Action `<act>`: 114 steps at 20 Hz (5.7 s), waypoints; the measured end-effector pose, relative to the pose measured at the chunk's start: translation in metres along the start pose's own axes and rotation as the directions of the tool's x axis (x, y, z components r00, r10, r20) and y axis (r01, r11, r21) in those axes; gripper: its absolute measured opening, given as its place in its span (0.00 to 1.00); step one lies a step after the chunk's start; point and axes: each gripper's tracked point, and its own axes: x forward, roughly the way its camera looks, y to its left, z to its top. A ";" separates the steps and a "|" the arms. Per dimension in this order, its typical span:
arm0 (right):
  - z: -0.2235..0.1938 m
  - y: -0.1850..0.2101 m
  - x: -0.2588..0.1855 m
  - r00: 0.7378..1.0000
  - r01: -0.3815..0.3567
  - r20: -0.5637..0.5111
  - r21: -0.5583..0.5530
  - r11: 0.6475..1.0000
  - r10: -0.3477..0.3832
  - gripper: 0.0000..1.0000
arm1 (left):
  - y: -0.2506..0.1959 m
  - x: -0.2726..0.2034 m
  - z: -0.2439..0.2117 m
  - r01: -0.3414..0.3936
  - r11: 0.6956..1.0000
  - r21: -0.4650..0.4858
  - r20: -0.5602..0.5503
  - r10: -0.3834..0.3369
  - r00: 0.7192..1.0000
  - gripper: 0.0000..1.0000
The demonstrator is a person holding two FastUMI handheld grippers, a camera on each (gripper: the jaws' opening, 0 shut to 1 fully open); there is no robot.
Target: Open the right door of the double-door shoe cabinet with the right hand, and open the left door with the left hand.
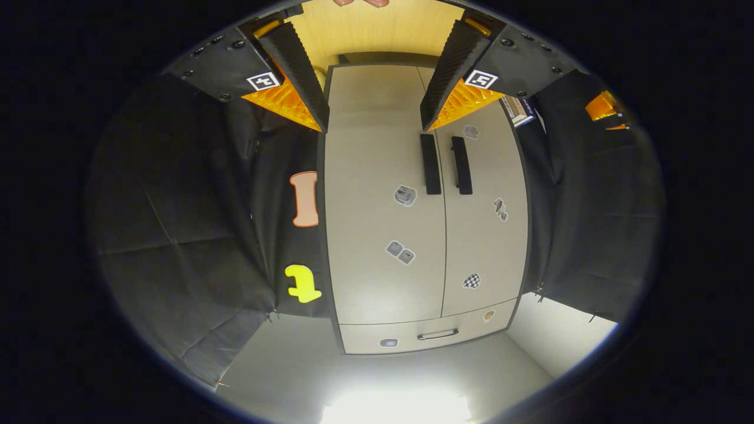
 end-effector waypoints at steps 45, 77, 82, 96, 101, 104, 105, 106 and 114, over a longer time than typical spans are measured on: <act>-0.032 0.103 0.231 0.970 -0.173 -0.175 -0.001 0.985 0.171 0.07 | 0.027 0.018 -0.022 -0.195 0.981 -0.010 -0.152 0.191 0.970 0.93; -0.035 0.063 0.126 0.944 -0.283 -0.164 0.040 0.958 0.285 0.08 | -0.037 -0.059 -0.053 -0.110 0.991 -0.075 -0.205 0.093 0.974 0.92; -0.035 0.051 0.109 0.934 -0.317 -0.158 0.044 0.948 0.320 0.08 | -0.043 -0.069 -0.052 -0.149 0.986 -0.070 -0.205 0.132 0.970 0.93; -0.036 0.025 0.087 0.919 -0.364 -0.147 0.043 0.930 0.367 0.08 | -0.082 -0.072 -0.051 -0.146 0.989 -0.020 -0.199 0.139 0.970 0.93; -0.037 0.010 0.080 0.914 -0.369 -0.149 0.074 0.926 0.376 0.07 | -0.087 -0.067 -0.048 -0.133 0.991 -0.020 -0.192 0.127 0.973 0.93; -0.038 0.006 0.078 0.914 -0.365 -0.150 0.098 0.926 0.376 0.04 | -0.091 -0.066 -0.051 -0.130 0.991 -0.023 -0.191 0.123 0.974 0.94; -0.038 0.005 0.078 0.914 -0.365 -0.150 0.099 0.926 0.376 0.07 | -0.091 -0.066 -0.052 -0.130 0.991 -0.026 -0.196 0.123 0.973 0.96; -0.038 0.005 0.078 0.914 -0.365 -0.151 0.096 0.926 0.376 0.07 | -0.094 -0.065 -0.052 -0.132 0.991 -0.033 -0.200 0.123 0.972 0.96; -0.040 -0.025 0.064 0.922 -0.337 -0.164 0.111 0.935 0.352 0.07 | -0.097 -0.062 -0.049 -0.152 0.987 -0.051 -0.182 0.140 0.973 0.95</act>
